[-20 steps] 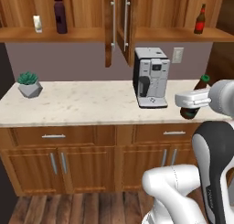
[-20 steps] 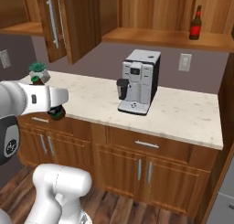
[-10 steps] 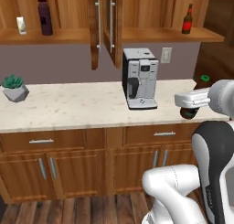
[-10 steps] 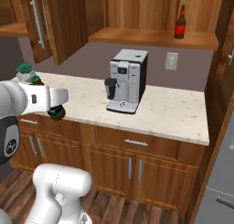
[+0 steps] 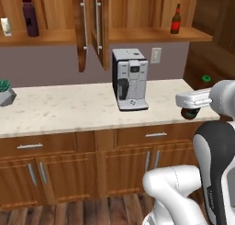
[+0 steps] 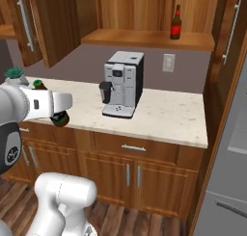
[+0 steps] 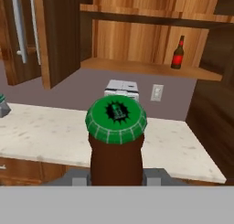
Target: Sort all alcoholic drinks to one cabinet, and non-alcoholic drinks to the other.
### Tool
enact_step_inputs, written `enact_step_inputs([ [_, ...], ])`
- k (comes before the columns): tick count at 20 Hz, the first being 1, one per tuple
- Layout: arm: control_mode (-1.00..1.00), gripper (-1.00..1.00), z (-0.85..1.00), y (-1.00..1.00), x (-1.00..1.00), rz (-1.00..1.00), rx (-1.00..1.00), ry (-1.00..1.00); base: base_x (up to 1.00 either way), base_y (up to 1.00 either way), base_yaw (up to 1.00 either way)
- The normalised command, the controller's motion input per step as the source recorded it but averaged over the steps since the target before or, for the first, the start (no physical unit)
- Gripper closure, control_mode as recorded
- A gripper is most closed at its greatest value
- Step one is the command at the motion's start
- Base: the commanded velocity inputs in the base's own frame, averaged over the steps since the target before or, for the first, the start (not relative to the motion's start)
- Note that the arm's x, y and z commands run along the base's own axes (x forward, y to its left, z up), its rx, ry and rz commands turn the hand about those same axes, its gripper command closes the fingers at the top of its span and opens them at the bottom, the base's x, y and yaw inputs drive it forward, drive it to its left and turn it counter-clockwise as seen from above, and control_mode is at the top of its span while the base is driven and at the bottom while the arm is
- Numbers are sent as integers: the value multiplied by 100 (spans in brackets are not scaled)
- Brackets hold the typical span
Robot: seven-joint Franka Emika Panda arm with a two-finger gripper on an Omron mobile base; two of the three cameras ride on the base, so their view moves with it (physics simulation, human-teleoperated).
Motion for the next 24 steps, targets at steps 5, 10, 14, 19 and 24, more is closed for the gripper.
enact_step_inputs([
  [5,100,100,0,0,0,0,0,0,28,-17,-10],
  [10,100,100,0,0,0,0,0,0,38,-14,-8],
  [14,100,100,0,0,0,0,0,0,44,-13,-7],
  [19,100,100,0,0,0,0,0,0,40,-9,-6],
  [24,100,100,0,0,0,0,0,0,40,-4,-4],
])
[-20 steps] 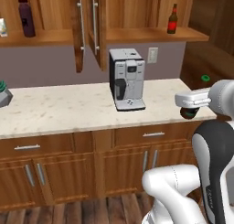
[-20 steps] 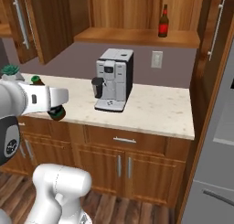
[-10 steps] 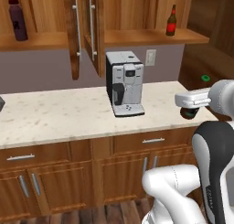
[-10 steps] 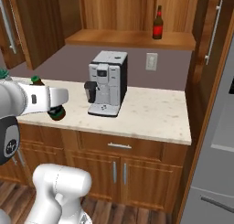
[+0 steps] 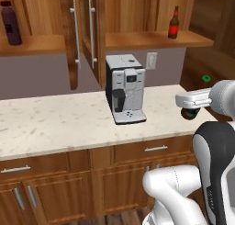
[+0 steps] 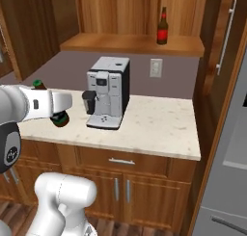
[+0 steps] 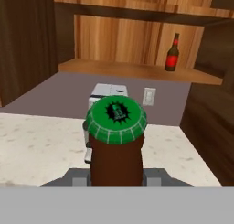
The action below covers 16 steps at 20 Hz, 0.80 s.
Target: Sort all alcoholic drinks to one cabinet, and non-alcoholic drinks to the other.
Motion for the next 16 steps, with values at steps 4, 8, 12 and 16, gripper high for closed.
enact_step_inputs([
  [4,100,100,0,0,0,0,0,0,41,-4,-3],
  [8,100,100,0,0,0,0,0,0,40,-3,-3],
  [12,100,100,0,0,0,0,0,0,41,0,-1],
  [16,100,100,0,0,0,0,0,0,40,-4,-1],
])
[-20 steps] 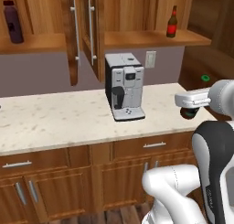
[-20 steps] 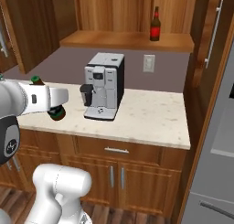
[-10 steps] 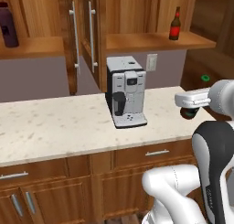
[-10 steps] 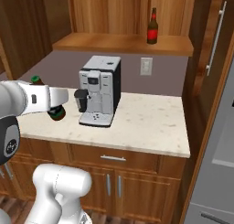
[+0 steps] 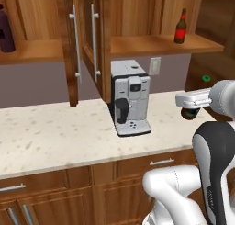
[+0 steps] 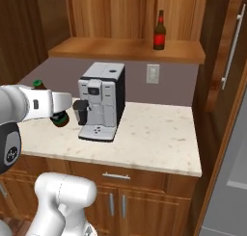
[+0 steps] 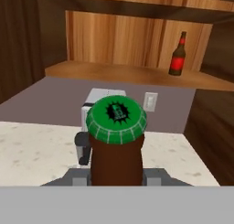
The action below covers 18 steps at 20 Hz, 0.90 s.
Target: Sort all alcoholic drinks to one cabinet, and non-alcoholic drinks to the other.
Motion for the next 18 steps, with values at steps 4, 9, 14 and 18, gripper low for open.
enact_step_inputs([
  [4,100,100,0,0,0,0,0,0,41,-6,0],
  [9,100,100,0,0,0,0,0,0,40,-3,0],
  [14,100,100,0,0,0,0,0,0,40,-4,0],
  [18,100,100,0,0,0,0,0,0,39,-4,0],
])
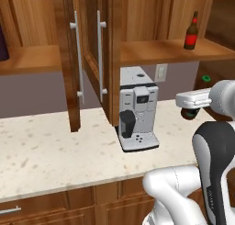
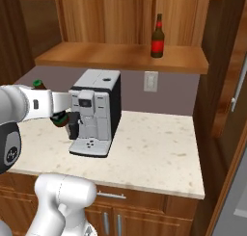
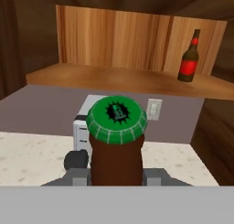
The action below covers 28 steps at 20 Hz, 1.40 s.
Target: Sort all alcoholic drinks to one cabinet, and non-alcoholic drinks to the other.
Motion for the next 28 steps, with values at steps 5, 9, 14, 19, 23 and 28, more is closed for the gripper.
enact_step_inputs([
  [5,100,100,0,0,0,0,0,0,36,-4,-1],
  [9,100,100,0,0,0,0,0,0,35,-4,0],
  [14,100,100,0,0,0,0,0,0,20,0,0],
  [19,100,100,0,0,0,0,0,0,11,0,0],
  [23,100,100,0,0,0,0,0,0,13,0,0],
  [28,100,100,0,0,0,0,0,0,19,0,0],
])
